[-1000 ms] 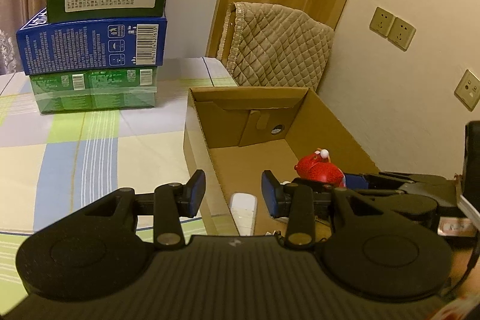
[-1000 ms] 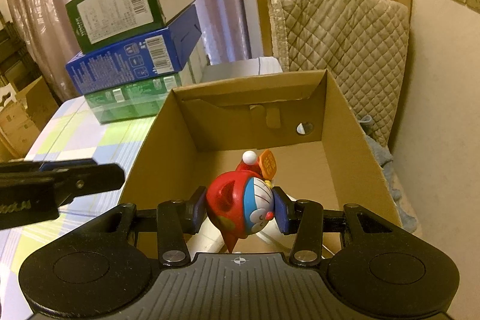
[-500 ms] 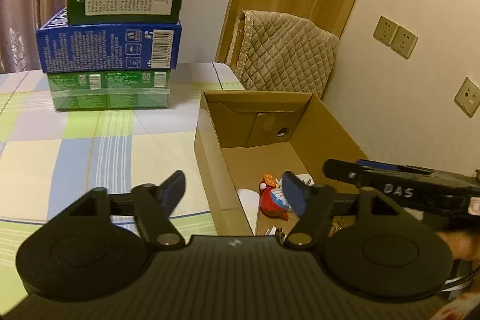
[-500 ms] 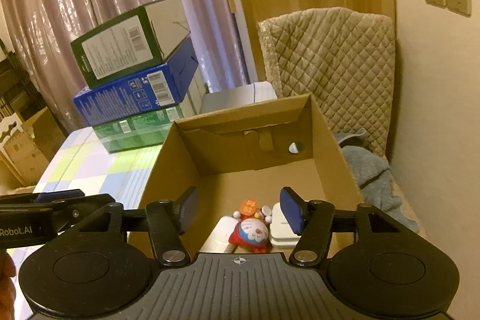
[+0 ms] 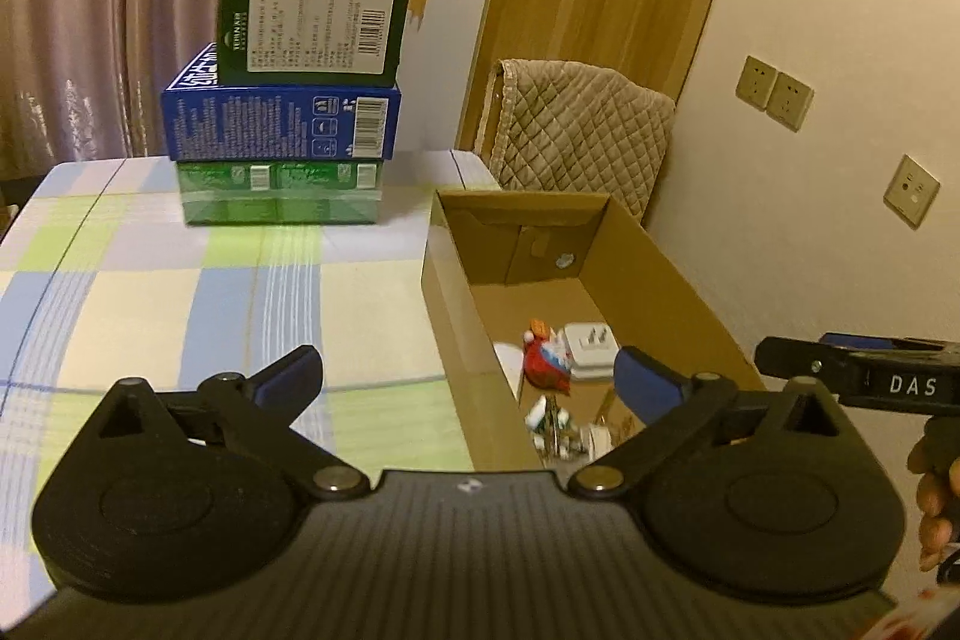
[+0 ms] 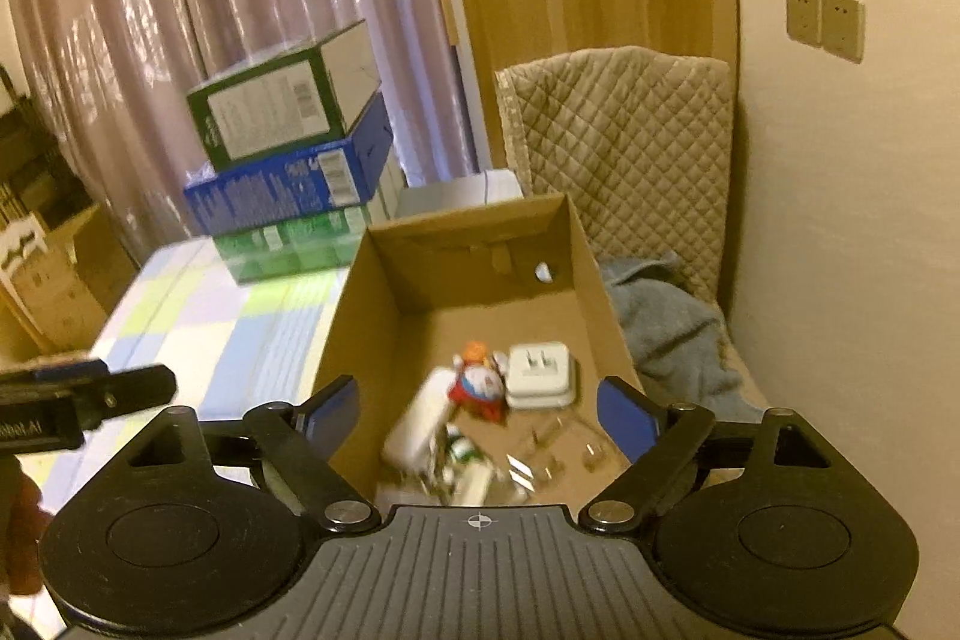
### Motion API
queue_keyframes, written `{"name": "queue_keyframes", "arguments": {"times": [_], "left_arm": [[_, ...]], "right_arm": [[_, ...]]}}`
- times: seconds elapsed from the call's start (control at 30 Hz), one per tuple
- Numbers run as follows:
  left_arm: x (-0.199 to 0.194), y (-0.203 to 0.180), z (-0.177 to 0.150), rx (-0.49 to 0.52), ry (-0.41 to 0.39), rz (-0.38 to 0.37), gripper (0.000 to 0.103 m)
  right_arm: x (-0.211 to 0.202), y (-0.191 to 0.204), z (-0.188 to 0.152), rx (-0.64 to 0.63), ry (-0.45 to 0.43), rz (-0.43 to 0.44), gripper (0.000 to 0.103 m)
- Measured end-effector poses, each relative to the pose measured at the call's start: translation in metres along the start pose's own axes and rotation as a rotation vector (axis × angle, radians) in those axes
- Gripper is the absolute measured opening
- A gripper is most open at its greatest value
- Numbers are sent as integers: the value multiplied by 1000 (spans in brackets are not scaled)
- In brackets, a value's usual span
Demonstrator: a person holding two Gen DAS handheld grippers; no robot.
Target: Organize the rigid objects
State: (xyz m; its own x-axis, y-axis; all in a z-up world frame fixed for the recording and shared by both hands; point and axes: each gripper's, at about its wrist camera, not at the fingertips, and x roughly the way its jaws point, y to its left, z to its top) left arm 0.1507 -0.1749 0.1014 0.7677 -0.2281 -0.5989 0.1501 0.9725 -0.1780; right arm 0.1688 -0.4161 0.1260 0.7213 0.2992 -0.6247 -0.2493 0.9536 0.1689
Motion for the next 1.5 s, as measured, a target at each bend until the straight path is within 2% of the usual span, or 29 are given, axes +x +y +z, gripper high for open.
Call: {"name": "queue_keyframes", "arguments": {"times": [0.2,0.57,0.73,0.97,1.17,1.5], "left_arm": [[-36,-5,-27,-12,36,19,102],[-94,-33,-73,8,14,36,102],[-112,-41,-90,24,8,42,102],[-144,-50,-109,50,-29,54,102],[-159,-45,-117,19,-28,76,102],[-177,-45,-139,-19,-35,81,102]], "right_arm": [[-42,5,-25,-6,11,-27,85],[-102,26,-70,-42,-29,-30,85],[-122,37,-87,-94,-45,-63,85],[-149,52,-107,-100,-73,-64,85],[-165,60,-121,-59,-83,-55,85],[-185,75,-140,-64,-76,-53,85]]}}
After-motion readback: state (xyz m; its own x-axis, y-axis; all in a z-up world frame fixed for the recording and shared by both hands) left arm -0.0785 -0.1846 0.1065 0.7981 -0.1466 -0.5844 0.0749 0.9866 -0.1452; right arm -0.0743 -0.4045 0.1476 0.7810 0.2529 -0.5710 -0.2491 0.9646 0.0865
